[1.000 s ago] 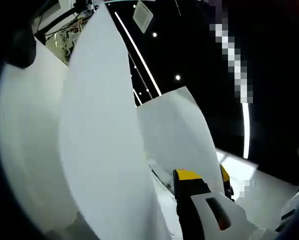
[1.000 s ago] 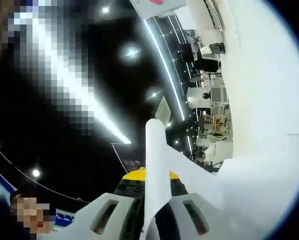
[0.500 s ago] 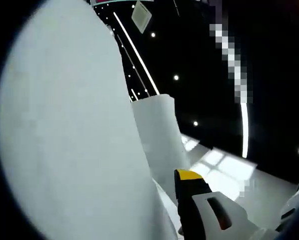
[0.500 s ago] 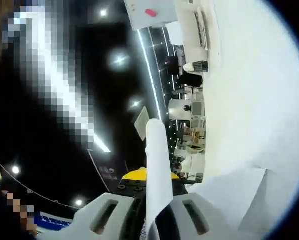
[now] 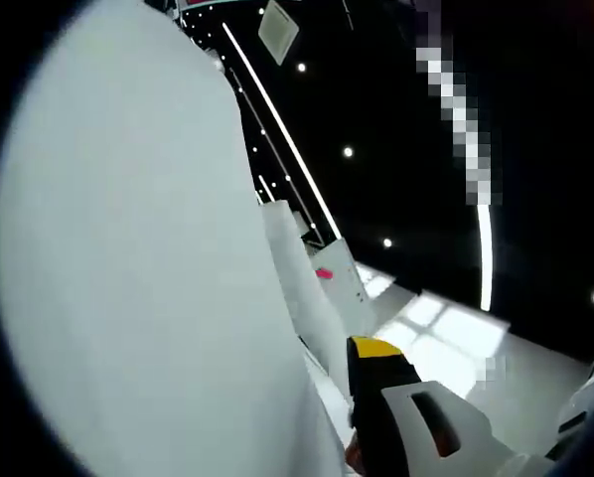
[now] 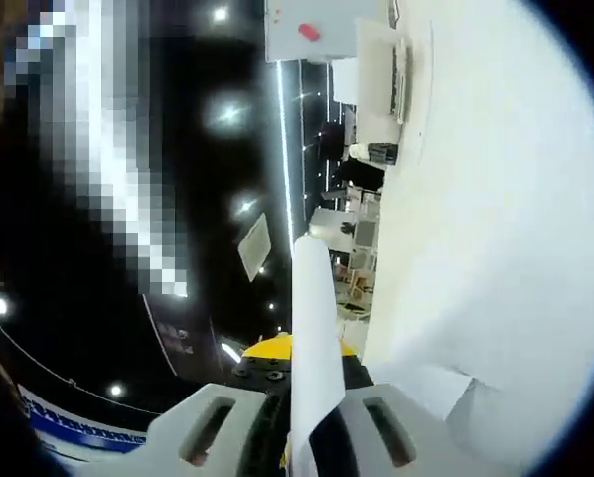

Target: Organize the stack of printing papers by aligning and flattening the scattered papers on the table

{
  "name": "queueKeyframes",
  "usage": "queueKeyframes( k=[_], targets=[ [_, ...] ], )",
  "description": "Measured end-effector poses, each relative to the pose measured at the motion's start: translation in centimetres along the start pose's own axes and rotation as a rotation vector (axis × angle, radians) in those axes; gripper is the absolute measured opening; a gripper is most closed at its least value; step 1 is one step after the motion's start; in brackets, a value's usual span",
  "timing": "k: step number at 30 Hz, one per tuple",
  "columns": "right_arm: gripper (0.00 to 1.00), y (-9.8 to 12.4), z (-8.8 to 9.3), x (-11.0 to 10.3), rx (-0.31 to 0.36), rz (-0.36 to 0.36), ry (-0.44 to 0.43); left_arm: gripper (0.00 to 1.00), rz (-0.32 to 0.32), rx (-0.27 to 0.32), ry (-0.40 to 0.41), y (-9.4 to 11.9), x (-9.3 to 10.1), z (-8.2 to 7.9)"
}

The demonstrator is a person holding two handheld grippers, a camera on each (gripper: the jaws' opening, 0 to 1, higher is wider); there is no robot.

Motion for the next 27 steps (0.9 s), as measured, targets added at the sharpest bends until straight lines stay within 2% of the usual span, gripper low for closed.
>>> queueKeyframes(
  k=[9,20,27],
  targets=[
    [0.00,0.0,0.5,0.5,-0.027,0.010,0.003,0.26,0.002,-0.006,-0.004,0.0,0.0,0.0],
    [0.00,-0.4,1.7,-0.8,-0.063,-0.033,-0.031,0.26,0.002,-0.012,-0.006,-0.1,-0.1,0.0],
    [0.00,-0.6,2.5,-0.8,-0.078,-0.035,-0.036,0.26,0.001,-0.009,-0.006,-0.1,0.0,0.0]
  ],
)
Point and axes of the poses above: the point that each gripper's makers call its tool centre point, and the gripper's own axes: y roughly backward along the fingers, x roughly to its right, z roughly out of its underside, the point moved 10 cm from there along y, roughly backward along the fingers, and after that the axes turned 3 degrees about x, right-handed, at the moved point
